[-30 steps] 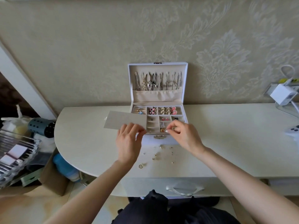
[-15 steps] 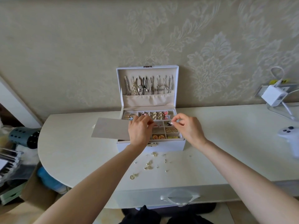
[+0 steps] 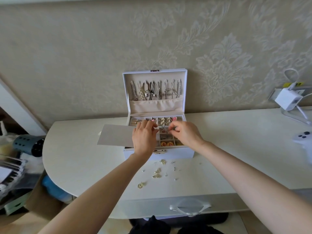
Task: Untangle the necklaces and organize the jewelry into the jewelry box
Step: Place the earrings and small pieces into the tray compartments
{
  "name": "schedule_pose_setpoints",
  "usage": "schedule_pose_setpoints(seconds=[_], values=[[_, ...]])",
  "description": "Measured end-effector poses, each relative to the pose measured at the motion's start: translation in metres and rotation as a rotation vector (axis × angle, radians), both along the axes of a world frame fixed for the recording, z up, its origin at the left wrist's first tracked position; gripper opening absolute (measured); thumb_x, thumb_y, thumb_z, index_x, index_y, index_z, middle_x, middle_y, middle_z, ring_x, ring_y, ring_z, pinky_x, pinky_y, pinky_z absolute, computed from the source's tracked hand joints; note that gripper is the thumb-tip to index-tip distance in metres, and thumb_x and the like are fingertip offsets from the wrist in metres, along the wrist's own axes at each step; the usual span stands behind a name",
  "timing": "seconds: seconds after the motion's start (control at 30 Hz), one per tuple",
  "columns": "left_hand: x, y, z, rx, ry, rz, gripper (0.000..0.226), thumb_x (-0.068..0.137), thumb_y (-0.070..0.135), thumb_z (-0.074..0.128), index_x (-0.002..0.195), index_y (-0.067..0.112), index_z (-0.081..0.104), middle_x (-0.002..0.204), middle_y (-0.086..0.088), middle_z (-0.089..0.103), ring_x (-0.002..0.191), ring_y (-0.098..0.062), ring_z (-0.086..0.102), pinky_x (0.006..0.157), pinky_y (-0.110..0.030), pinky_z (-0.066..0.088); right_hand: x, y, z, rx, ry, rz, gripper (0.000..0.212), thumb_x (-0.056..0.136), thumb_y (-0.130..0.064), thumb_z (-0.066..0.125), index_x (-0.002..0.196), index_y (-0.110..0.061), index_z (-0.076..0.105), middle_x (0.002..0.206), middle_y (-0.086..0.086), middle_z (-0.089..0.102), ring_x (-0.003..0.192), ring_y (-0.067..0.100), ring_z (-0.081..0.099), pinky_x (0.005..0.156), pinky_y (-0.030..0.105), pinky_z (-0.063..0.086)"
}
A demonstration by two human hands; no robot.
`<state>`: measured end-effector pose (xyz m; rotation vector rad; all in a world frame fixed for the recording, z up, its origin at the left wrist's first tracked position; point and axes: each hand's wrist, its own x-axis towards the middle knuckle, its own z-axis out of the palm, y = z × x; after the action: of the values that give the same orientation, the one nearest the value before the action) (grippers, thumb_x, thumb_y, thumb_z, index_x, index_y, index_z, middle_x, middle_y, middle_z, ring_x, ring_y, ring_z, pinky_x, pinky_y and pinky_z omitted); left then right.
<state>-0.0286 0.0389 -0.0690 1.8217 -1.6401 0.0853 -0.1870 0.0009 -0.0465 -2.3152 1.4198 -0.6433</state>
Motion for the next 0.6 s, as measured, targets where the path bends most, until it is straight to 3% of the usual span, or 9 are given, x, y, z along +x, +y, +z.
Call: schedule_pose_setpoints(seconds=[0.13, 0.27, 0.47, 0.53, 0.6], values=[[0.004, 0.001, -0.003, -0.025, -0.034, -0.024, 0.014, 0.082, 0.005, 0.066, 0.093, 0.011, 0.068, 0.093, -0.01, 0.062, 0.089, -0.032, 0.055, 0.067, -0.039, 0.044, 0.003, -0.006, 0.005, -0.021, 0.168, 0.081, 0.009, 0.092, -0.02, 0.057, 0.096, -0.019, 0.065, 0.056, -0.011, 0.051, 0.057, 0.011, 0.047, 0.062, 0.026, 0.044], [0.005, 0.001, -0.006, -0.055, -0.082, -0.132, 0.029, 0.072, -0.008, 0.069, 0.089, 0.015, 0.072, 0.086, -0.007, 0.058, 0.081, -0.03, 0.054, 0.061, -0.036, 0.044, -0.001, -0.008, 0.013, -0.067, 0.319, 0.152, 0.013, 0.092, -0.016, 0.053, 0.099, -0.017, 0.063, 0.073, -0.003, 0.056, 0.07, 0.017, 0.047, 0.061, 0.027, 0.033], [0.003, 0.002, -0.008, 0.036, -0.129, -0.169, 0.035, 0.068, -0.011, 0.067, 0.09, 0.016, 0.074, 0.093, -0.008, 0.058, 0.089, -0.031, 0.053, 0.069, -0.036, 0.041, -0.005, -0.009, 0.014, -0.125, 0.387, 0.202, 0.024, 0.093, -0.013, 0.048, 0.107, -0.021, 0.065, 0.094, 0.005, 0.07, 0.089, 0.025, 0.063, 0.066, 0.026, 0.034], [0.003, 0.004, -0.009, 0.077, -0.155, -0.161, 0.033, 0.069, -0.008, 0.067, 0.091, 0.015, 0.074, 0.098, -0.008, 0.058, 0.094, -0.031, 0.051, 0.073, -0.035, 0.04, -0.004, -0.008, 0.011, -0.116, 0.388, 0.177, 0.027, 0.093, -0.014, 0.047, 0.109, -0.025, 0.065, 0.088, 0.001, 0.07, 0.084, 0.021, 0.062, 0.068, 0.025, 0.036], [0.004, 0.003, -0.007, 0.09, -0.159, -0.147, 0.031, 0.067, -0.006, 0.07, 0.089, 0.016, 0.073, 0.097, -0.008, 0.058, 0.093, -0.03, 0.051, 0.071, -0.033, 0.038, -0.004, -0.008, 0.011, -0.114, 0.348, 0.144, 0.027, 0.092, -0.016, 0.047, 0.108, -0.027, 0.066, 0.066, -0.01, 0.058, 0.07, 0.016, 0.054, 0.07, 0.025, 0.043]])
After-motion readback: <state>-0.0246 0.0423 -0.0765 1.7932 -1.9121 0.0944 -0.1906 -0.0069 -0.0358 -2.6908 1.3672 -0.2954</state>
